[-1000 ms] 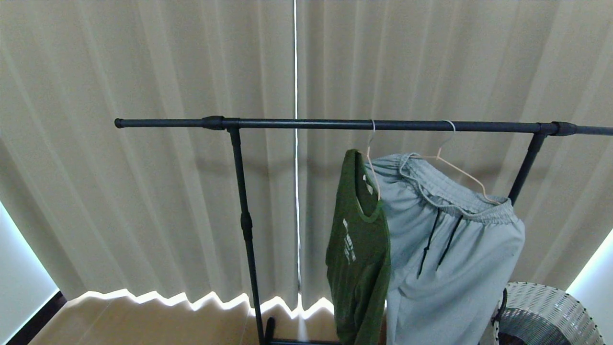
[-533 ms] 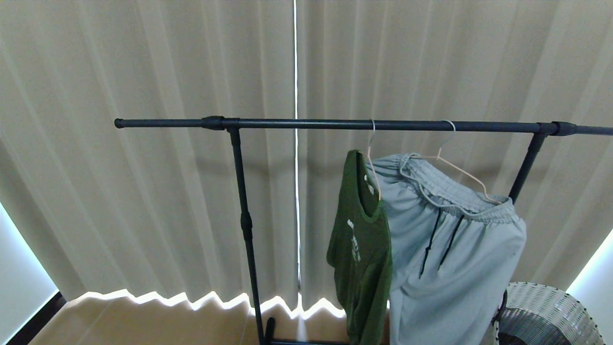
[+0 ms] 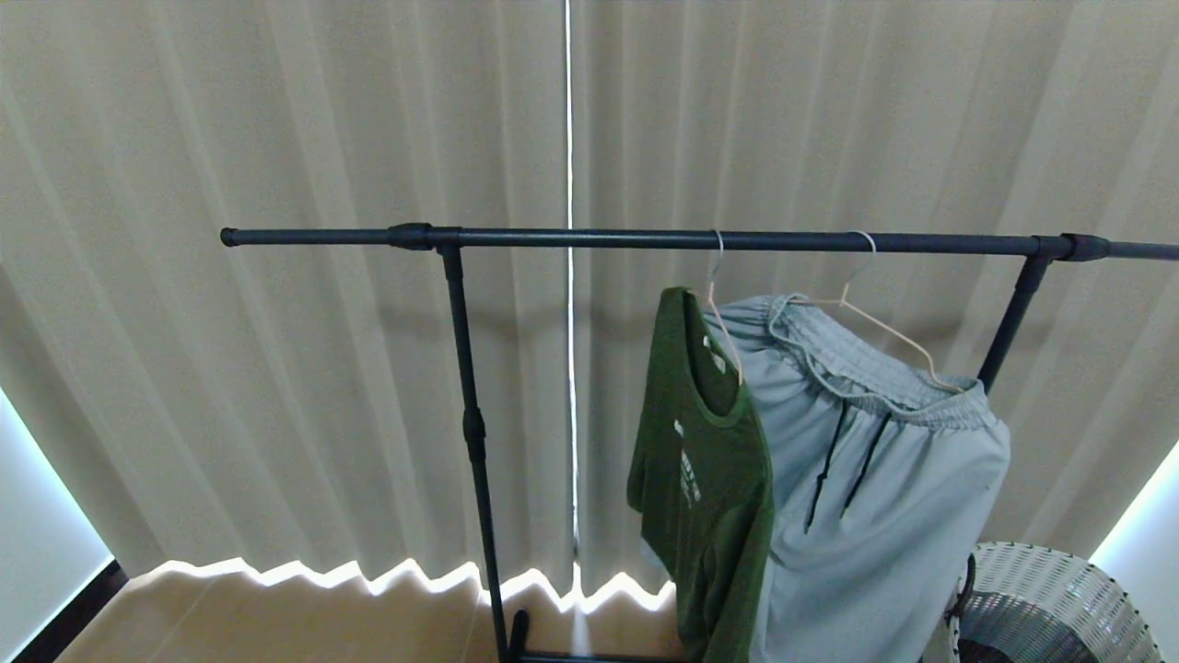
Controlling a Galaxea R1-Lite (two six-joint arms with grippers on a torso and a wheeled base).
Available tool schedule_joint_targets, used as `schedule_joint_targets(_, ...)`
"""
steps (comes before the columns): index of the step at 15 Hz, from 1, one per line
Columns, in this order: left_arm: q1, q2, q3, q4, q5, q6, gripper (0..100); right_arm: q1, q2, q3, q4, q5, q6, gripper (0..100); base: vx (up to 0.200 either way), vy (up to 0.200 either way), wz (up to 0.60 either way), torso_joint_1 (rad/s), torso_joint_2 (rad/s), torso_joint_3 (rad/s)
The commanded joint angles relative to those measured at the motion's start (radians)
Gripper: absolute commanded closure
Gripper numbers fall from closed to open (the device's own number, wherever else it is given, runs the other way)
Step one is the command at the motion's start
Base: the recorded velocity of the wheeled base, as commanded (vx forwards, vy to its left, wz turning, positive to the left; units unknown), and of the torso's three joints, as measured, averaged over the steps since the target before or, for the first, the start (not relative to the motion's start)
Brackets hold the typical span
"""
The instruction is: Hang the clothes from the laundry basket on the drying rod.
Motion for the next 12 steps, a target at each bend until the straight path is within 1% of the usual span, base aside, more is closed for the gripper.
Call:
schedule_joint_targets(1,0.0,-0.002,0.0,0.0,-0.001,-0.001,0,0.0,-0.002,0.014,-0.014,0.065,0.03,0,0.0,0.0,0.0,0.0,0.0,0.0)
schedule_joint_targets(5,0.0,-0.002,0.0,-0.002,-0.001,-0.001,0,-0.001,-0.002,0.014,-0.014,0.053,0.05,0,0.0,0.0,0.0,0.0,0.0,0.0)
schedule_joint_targets(12,0.0,-0.002,0.0,-0.002,-0.001,-0.001,0,-0.003,-0.002,0.014,-0.014,0.053,0.052,0,0.0,0.0,0.0,0.0,0.0,0.0)
